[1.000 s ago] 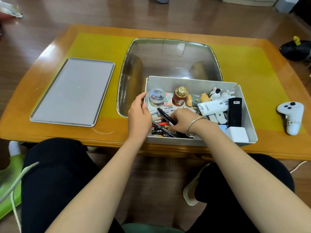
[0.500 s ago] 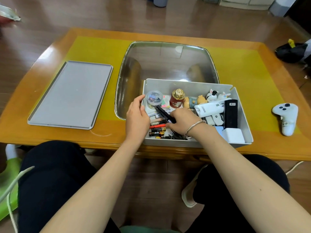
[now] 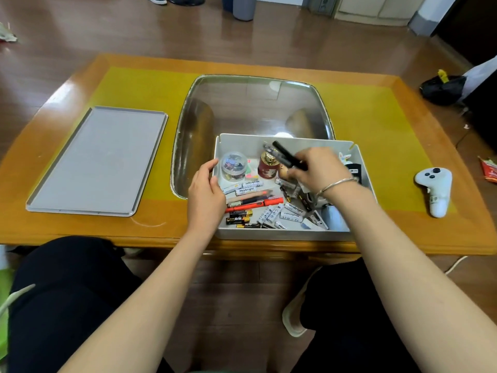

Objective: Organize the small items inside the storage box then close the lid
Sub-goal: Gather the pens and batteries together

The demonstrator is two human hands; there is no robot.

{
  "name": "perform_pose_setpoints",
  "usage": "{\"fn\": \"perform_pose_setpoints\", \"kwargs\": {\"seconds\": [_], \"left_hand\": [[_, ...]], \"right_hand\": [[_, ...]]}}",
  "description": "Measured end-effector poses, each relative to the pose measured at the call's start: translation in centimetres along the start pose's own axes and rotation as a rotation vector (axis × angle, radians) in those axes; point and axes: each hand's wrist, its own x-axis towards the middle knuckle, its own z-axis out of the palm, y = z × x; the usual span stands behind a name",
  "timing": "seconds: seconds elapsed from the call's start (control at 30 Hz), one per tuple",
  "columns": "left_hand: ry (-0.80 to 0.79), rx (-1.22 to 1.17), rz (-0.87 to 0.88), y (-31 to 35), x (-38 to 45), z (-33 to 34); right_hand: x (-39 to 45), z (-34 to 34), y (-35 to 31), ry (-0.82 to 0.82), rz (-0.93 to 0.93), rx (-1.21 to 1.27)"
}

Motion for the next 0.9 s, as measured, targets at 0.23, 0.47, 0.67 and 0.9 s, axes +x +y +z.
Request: {"fn": "perform_pose_setpoints", "kwargs": {"seconds": [0.23, 0.47, 0.67, 0.9], "left_hand": [[-0.001, 0.009, 0.005, 0.2, -0.1, 0.0], [-0.007, 0.005, -0.009, -0.1, 0.1, 0.2], [0.024, 0.084, -0.004, -0.4, 0.2, 0.6], [0.030, 0.073, -0.012, -0.6, 0.2, 0.7]], "right_hand": [[3.2, -3.1, 4.6, 0.037, 0.175, -0.181], [3.7, -2.5, 6.2, 0.058, 0.194, -0.185], [2.0, -3.1, 5.3, 0.217, 0.129, -0.100], [-3.3, -1.3, 1.5, -0.158, 0.142, -0.081]]}}
